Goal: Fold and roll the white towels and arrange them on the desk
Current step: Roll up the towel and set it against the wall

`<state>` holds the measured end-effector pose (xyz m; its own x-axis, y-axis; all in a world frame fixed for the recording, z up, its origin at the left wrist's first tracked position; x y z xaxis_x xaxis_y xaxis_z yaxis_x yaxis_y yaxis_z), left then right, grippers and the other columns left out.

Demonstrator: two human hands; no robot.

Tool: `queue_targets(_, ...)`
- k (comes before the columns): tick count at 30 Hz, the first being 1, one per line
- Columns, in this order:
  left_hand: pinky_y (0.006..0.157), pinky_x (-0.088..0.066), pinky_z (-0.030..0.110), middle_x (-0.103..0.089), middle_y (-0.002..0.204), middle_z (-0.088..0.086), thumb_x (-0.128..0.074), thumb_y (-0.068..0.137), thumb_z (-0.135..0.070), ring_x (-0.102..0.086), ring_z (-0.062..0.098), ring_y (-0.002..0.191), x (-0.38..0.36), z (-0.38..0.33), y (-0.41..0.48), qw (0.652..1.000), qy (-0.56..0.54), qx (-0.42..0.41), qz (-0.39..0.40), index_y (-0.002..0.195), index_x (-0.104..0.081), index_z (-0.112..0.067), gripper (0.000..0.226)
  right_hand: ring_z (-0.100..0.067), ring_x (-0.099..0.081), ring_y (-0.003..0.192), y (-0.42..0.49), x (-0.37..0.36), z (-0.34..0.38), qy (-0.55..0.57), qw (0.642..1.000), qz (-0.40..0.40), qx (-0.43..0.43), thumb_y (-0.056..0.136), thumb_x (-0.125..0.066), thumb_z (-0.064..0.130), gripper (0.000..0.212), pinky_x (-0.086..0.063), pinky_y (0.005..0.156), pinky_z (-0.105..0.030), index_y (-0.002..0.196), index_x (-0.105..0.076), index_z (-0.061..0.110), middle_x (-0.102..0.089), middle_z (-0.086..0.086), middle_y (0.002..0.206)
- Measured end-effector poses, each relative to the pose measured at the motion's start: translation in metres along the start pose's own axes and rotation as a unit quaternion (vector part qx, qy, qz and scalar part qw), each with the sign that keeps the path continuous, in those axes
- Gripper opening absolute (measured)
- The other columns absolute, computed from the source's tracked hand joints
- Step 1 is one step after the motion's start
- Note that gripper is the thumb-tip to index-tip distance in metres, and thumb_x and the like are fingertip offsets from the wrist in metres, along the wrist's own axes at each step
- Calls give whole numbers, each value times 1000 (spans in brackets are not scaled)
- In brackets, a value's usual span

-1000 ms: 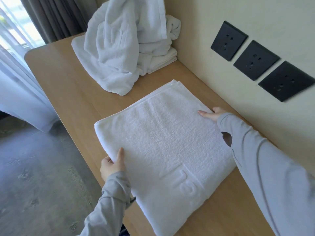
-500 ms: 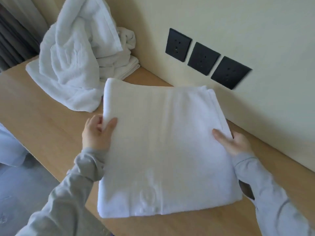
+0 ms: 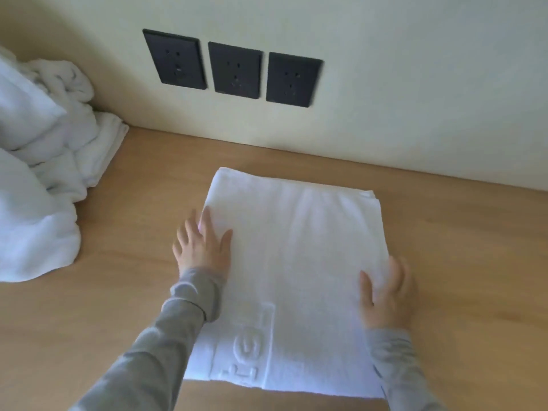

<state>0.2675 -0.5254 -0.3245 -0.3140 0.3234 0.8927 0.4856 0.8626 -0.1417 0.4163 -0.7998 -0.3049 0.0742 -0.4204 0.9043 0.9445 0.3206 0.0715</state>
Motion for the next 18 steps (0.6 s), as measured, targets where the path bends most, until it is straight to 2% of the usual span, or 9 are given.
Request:
queue_targets(2,112,-21,48,-24,155,8,-33,93,-49,-23,30,143,-8,-25,-37,983,59,-172,4,147,-28,-17,62,-37,-42,128,-17,-14,36,-51,989,28,139,95,-27,44,61,-35,103,-51,129,-49,-1,-48,-21,137)
queue_targets(4,116,-10,46,-13,158,4,-15,92,-56,-10,25,145,-21,-29,-64,956,126,-257,63,149,-18,-21,67,-25,-28,140,-35,-35,57,-104,962,90,235,92,-29,40,57,-18,111,-47,139,-41,9,-37,-7,148)
queue_targets(6,116,6,40,6,158,-3,8,85,-65,11,17,144,-25,-12,-68,950,150,-254,99,148,4,-28,74,-21,-13,143,-39,-45,51,-138,949,144,244,92,-21,43,62,-5,114,-43,146,-29,13,-20,1,154)
queue_targets(8,116,10,35,11,156,-9,21,78,-66,14,11,142,-21,9,-60,953,151,-249,88,146,10,-31,78,-15,0,144,-31,-39,23,-150,951,154,222,92,-10,47,64,6,116,-37,148,-12,16,-3,6,154)
queue_targets(11,117,7,35,9,156,-11,21,80,-65,11,8,143,-14,27,-54,944,188,-255,92,147,7,-30,78,-12,0,144,-23,-27,-20,-140,955,172,198,91,-6,47,63,8,116,-30,146,-6,17,0,8,154)
queue_targets(14,118,5,36,10,156,-10,20,81,-66,12,8,143,-14,32,-51,947,175,-246,111,148,8,-28,78,-11,0,145,-25,-26,-32,-131,952,203,187,91,-8,44,61,9,115,-25,145,-2,18,1,6,155)
queue_targets(18,118,8,38,20,154,-10,26,76,-66,20,8,141,-15,30,-49,944,181,-246,124,145,18,-28,79,-10,8,144,-23,-27,-28,-122,953,214,176,87,-1,48,64,9,116,-27,144,4,19,9,7,154)
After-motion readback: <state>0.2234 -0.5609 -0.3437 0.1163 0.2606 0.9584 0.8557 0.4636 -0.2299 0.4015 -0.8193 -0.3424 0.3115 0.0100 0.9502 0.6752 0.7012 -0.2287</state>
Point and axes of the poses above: each hand's wrist, its own y-axis towards the middle knuckle, its own x-axis out of the back of the hand, z = x × y, the point moved 4 cm from there along y, towards the middle knuckle
